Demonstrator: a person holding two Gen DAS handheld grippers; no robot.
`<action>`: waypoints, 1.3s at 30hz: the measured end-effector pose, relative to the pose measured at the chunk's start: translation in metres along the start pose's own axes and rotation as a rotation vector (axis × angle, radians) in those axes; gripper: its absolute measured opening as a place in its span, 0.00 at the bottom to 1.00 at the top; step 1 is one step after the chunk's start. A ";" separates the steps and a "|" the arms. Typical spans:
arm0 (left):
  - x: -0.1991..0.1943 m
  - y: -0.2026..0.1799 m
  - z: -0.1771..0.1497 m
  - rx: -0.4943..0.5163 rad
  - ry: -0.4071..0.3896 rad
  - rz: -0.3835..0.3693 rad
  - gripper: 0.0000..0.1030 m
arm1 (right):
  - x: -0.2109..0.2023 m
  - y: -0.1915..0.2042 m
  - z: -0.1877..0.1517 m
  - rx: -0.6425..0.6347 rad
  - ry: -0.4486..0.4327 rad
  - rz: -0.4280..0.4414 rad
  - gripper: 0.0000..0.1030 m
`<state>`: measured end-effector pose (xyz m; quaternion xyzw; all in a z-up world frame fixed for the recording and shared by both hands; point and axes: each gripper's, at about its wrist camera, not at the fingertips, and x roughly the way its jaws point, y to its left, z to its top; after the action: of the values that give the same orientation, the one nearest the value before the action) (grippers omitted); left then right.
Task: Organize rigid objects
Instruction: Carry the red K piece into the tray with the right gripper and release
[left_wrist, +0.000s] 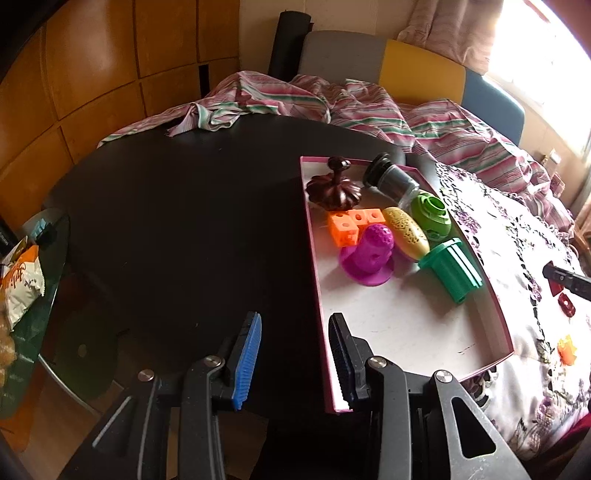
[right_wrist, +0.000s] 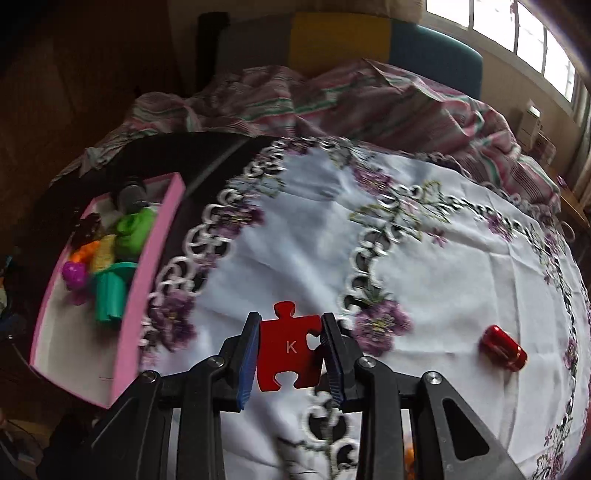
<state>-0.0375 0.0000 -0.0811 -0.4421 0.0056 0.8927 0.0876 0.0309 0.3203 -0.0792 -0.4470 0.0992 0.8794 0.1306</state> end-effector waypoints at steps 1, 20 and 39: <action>0.000 0.002 0.000 -0.006 0.001 0.003 0.38 | -0.003 0.015 0.002 -0.020 -0.010 0.029 0.31; 0.003 0.027 0.000 -0.064 0.004 0.027 0.38 | 0.090 0.224 0.010 -0.129 0.190 0.343 0.31; 0.002 0.033 -0.003 -0.078 -0.001 0.041 0.38 | 0.091 0.230 0.006 -0.107 0.145 0.342 0.36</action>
<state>-0.0410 -0.0327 -0.0867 -0.4447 -0.0199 0.8939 0.0519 -0.0987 0.1169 -0.1364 -0.4923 0.1360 0.8582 -0.0520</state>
